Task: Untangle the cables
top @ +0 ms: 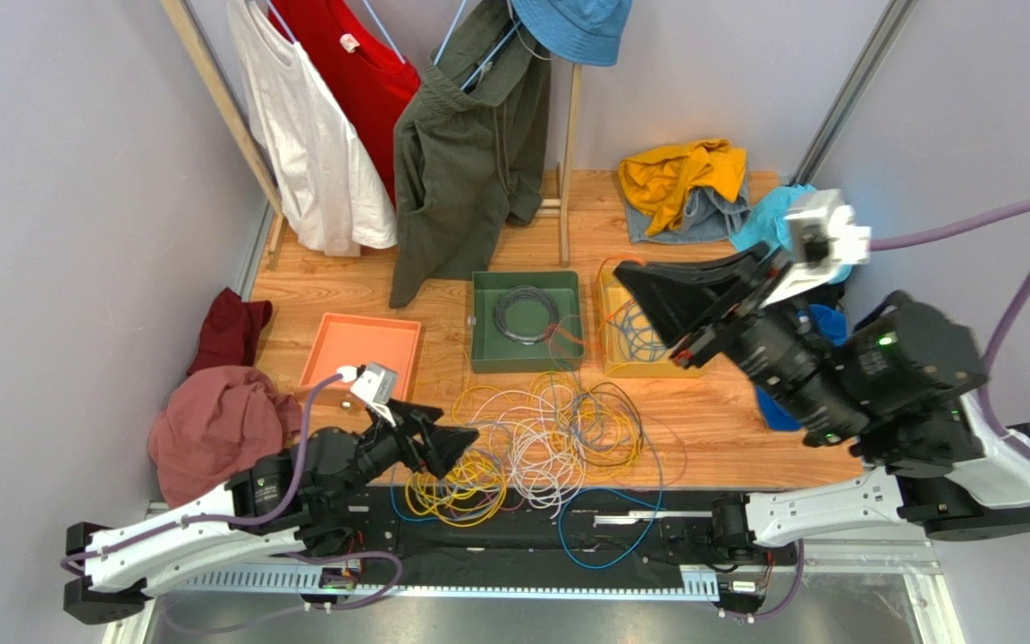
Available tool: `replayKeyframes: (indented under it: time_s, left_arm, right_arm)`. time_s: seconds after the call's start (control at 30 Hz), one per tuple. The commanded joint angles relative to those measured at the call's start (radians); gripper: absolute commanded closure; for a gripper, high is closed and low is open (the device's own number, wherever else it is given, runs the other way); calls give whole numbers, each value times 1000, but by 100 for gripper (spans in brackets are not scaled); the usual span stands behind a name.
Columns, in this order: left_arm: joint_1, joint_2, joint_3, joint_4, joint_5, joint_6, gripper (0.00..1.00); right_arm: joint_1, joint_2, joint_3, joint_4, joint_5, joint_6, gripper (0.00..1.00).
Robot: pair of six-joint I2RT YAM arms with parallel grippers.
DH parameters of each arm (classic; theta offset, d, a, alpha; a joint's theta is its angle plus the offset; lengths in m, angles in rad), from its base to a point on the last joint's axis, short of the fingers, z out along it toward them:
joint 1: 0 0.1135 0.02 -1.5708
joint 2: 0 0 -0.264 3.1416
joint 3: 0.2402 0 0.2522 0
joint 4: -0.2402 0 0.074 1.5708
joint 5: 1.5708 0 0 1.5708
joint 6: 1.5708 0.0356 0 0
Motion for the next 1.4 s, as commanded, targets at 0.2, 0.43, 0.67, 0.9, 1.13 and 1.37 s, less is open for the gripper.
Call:
replayKeyframes:
  time_s: [0.2,0.43,0.67,0.9,1.13,1.37]
  left_arm:
    - [1,-3,-64,720,283,314,1]
    - [-1,78,-75,940,412,419,1]
    - [-1,208,-46,1004,490,471,1]
    - [-1,269,-47,1061,465,492,1]
    - [-1,241,-44,1038,424,532,1]
    - [-1,262,11,920,407,528,95]
  right_arm:
    - [-12,8,-218,43,11,114,100]
    - [-46,51,-263,54,-56,193,100]
    - [-66,132,-263,85,-143,243,100]
    - [-70,197,-250,128,-227,283,100]
    - [-70,195,-284,152,-284,329,100]
    - [-70,169,-333,175,-299,345,100]
